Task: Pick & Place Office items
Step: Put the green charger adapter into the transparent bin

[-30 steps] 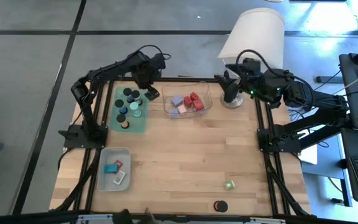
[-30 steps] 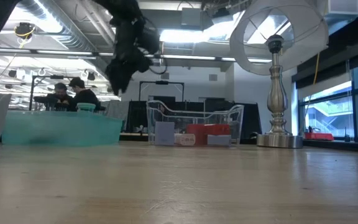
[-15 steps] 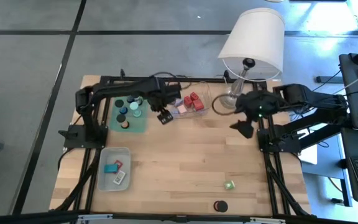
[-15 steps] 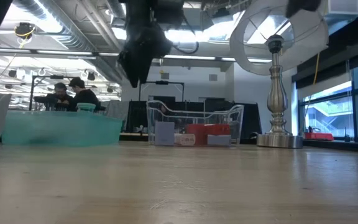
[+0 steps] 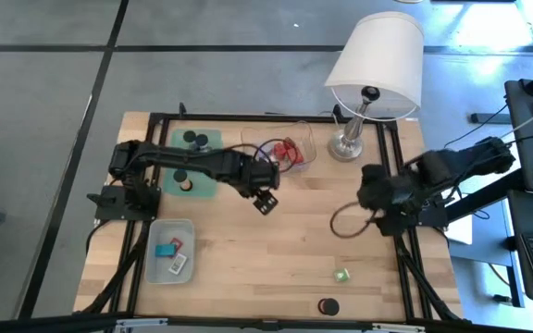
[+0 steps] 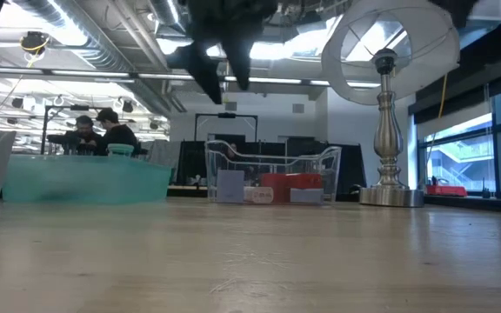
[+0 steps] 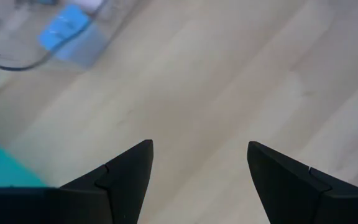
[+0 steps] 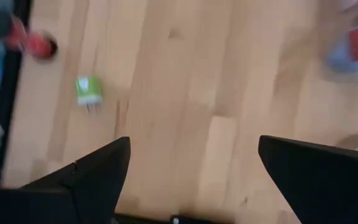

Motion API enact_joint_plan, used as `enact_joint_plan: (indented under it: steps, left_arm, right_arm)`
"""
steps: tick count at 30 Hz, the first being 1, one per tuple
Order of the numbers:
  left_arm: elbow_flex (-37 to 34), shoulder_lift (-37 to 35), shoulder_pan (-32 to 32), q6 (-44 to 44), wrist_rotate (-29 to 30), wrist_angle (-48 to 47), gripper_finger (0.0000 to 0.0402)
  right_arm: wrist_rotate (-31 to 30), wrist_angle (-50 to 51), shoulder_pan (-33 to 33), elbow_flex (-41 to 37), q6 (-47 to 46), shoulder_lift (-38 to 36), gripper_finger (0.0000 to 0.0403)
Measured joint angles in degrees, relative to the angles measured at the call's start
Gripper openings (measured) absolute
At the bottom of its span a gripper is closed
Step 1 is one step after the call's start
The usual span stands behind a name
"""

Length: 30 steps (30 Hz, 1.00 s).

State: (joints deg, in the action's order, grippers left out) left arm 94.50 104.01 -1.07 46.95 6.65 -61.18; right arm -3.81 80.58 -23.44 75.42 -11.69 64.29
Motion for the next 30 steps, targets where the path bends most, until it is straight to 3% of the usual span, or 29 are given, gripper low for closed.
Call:
enact_joint_plan:
  steps: [7, 20, 23, 30]
  left_arm:
    - [0.00, 0.00, -5.29, 6.25, 3.42, 2.97, 0.0257]
    - [0.00, 0.00, -7.93, 7.88, 4.18, 2.93, 0.0257]
    - [0.00, 0.00, -7.22, 7.82, 3.73, 2.93, 0.0257]
    - [0.00, 0.00, -5.94, 3.65, 1.06, 2.92, 0.0257]
  right_arm:
    - [1.37, -13.45, -7.63, -18.02, 0.61, 0.08, 0.0355]
    - [3.23, -62.09, -18.90, -41.60, -2.51, 2.10, 0.0313]
    - [3.21, -70.89, -20.39, -45.05, -2.90, 4.85, 0.0313]
    - [1.43, -79.76, -22.37, -46.36, -2.86, 14.86, 0.0313]
